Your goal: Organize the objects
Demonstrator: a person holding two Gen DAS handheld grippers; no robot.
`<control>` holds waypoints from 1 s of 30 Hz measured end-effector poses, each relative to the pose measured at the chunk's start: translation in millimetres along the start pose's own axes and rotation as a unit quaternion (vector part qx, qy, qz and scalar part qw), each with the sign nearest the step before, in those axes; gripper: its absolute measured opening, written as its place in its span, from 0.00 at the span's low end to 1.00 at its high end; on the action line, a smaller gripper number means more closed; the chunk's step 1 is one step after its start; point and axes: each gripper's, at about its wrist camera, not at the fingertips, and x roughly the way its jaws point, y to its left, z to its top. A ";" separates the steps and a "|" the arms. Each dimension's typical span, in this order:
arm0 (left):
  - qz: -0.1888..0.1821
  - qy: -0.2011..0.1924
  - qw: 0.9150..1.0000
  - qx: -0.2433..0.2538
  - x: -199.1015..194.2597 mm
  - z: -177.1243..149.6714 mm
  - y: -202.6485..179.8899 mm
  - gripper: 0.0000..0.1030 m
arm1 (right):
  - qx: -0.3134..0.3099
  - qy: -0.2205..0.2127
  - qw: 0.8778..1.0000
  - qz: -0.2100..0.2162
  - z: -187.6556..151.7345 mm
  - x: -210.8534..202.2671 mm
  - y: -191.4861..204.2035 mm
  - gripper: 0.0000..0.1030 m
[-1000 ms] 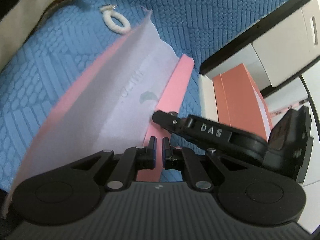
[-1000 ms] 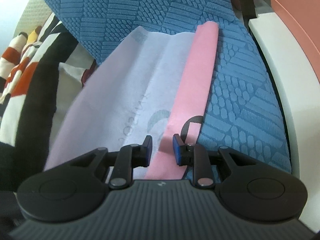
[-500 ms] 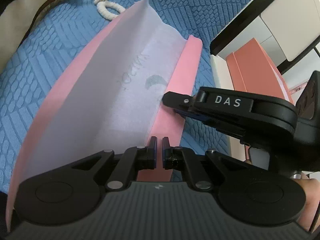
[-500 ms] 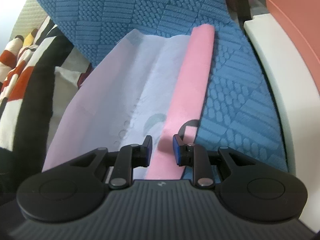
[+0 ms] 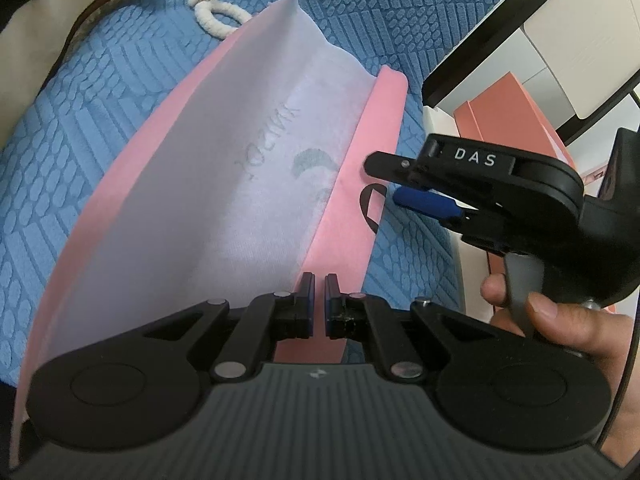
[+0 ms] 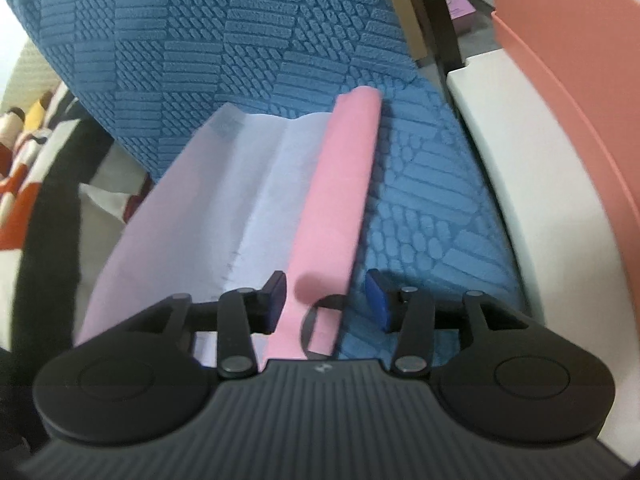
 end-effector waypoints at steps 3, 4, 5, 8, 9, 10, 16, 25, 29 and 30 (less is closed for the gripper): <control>-0.006 0.001 1.000 -0.010 -0.1 1.0 3.1 0.06 | 0.023 0.007 0.999 0.024 2.9 3.4 -3.8 0.46; -0.007 0.001 1.000 -0.011 -0.2 1.0 3.7 0.06 | 0.030 0.007 0.999 0.030 3.4 4.1 -5.2 0.46; -0.008 0.002 1.000 -0.012 -0.2 2.0 4.7 0.06 | 0.036 0.007 0.999 0.032 3.8 4.4 -5.4 0.46; -0.009 0.003 1.000 -0.012 -0.1 3.2 5.7 0.06 | 0.060 0.013 0.997 0.051 0.8 3.4 -6.4 0.46; -0.010 0.004 1.000 -0.013 -0.3 3.6 6.1 0.06 | 0.066 0.019 0.996 0.059 -0.9 3.5 -6.1 0.45; -0.010 0.004 1.000 -0.015 -0.6 3.8 6.6 0.06 | 0.070 0.024 0.995 0.066 -3.4 3.5 -5.3 0.43; 0.001 0.000 1.000 -0.029 -4.3 5.0 12.3 0.06 | 0.074 0.067 0.991 0.087 -23.3 6.9 9.3 0.16; 0.020 -0.008 1.000 -0.019 -8.8 4.5 11.1 0.06 | 0.022 0.057 0.998 0.032 -26.8 -5.0 20.0 0.05; 0.031 -0.014 0.999 -0.008 -9.8 5.4 8.0 0.06 | 0.012 0.055 0.998 0.015 -26.8 -14.7 12.0 0.06; 0.032 -0.015 0.999 -0.007 -9.6 5.5 6.9 0.06 | 0.010 0.053 0.998 0.011 -26.6 -19.1 7.5 0.06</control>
